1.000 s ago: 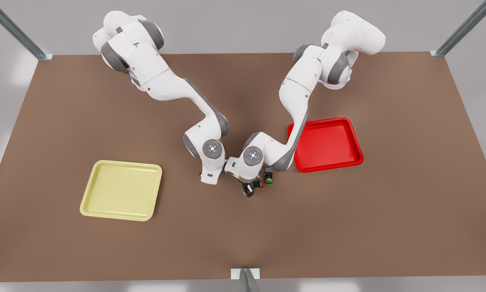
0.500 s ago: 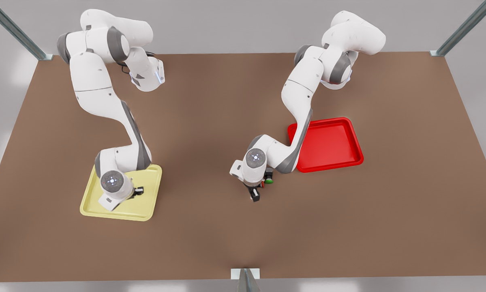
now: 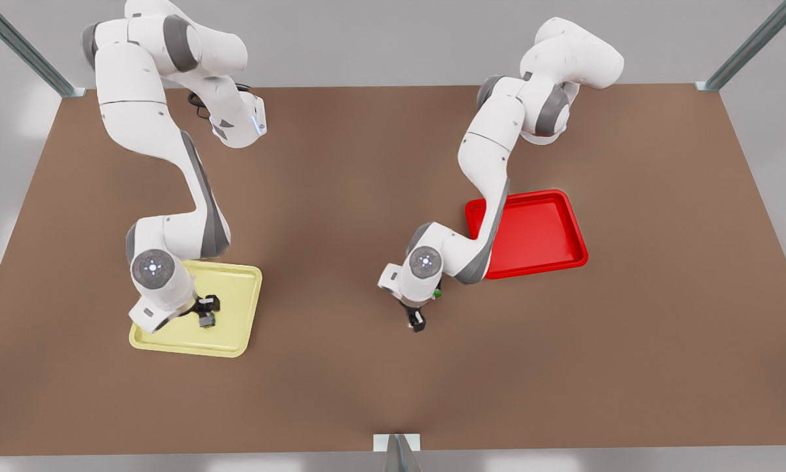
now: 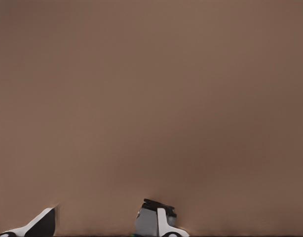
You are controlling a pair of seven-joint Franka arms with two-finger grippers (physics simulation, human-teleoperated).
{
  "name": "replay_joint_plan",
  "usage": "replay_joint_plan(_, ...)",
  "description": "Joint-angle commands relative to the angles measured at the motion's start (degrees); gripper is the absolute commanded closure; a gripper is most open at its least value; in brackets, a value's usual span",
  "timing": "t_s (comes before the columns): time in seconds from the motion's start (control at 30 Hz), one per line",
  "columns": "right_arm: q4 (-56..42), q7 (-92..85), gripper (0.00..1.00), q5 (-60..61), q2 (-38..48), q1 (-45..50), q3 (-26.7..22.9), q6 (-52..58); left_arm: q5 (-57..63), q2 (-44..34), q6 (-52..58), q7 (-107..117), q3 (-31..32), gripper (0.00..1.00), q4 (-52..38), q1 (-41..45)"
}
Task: Place the switches on the corresponding trays according to their colors
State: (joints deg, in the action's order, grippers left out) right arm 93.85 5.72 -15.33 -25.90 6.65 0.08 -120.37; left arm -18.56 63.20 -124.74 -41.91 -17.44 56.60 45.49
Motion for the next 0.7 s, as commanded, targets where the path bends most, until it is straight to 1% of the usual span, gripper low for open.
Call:
replay_joint_plan(0.0,-0.07,-0.36,0.0,0.12,1.81,-0.58,0.35,1.37,-0.24,0.0,0.02,-0.01,-0.05,0.0,0.0,0.13)
replay_joint_plan(0.03,-0.51,-0.27,0.0,0.48,4.54,-1.81,2.46,4.97,-0.24,0.08,0.02,-0.1,-0.05,0.0,0.09,0.13)
replay_joint_plan(0.1,-13.51,-0.18,0.0,2.23,4.1,-1.02,2.9,23.42,-0.16,0.09,0.37,-0.1,-0.23,0.0,0.35,0.31)
replay_joint_plan(0.13,-18.35,-0.09,0.0,2.41,4.71,-1.11,5.19,31.86,-0.16,0.17,0.46,-0.19,-0.23,0.0,0.44,0.39)
replay_joint_plan(0.17,-24.24,-0.19,0.0,2.32,5.94,-1.46,5.19,37.75,0.46,0.17,0.46,-0.71,-0.23,0.0,0.44,0.48)
replay_joint_plan(0.33,-25.04,0.61,0.0,2.06,10.34,-3.13,4.57,41.98,-1.47,0.0,0.11,-0.1,0.03,0.0,-0.44,1.27)
replay_joint_plan(0.5,-24.95,0.87,0.0,2.23,10.34,-3.49,4.84,43.21,-2.35,0.0,0.28,-0.19,-0.23,0.0,-0.26,1.36)
replay_joint_plan(0.67,-24.42,0.96,0.0,2.15,10.34,-3.05,5.1,44.26,-1.48,-0.53,3.01,-1.07,-0.67,0.0,0.27,2.06)
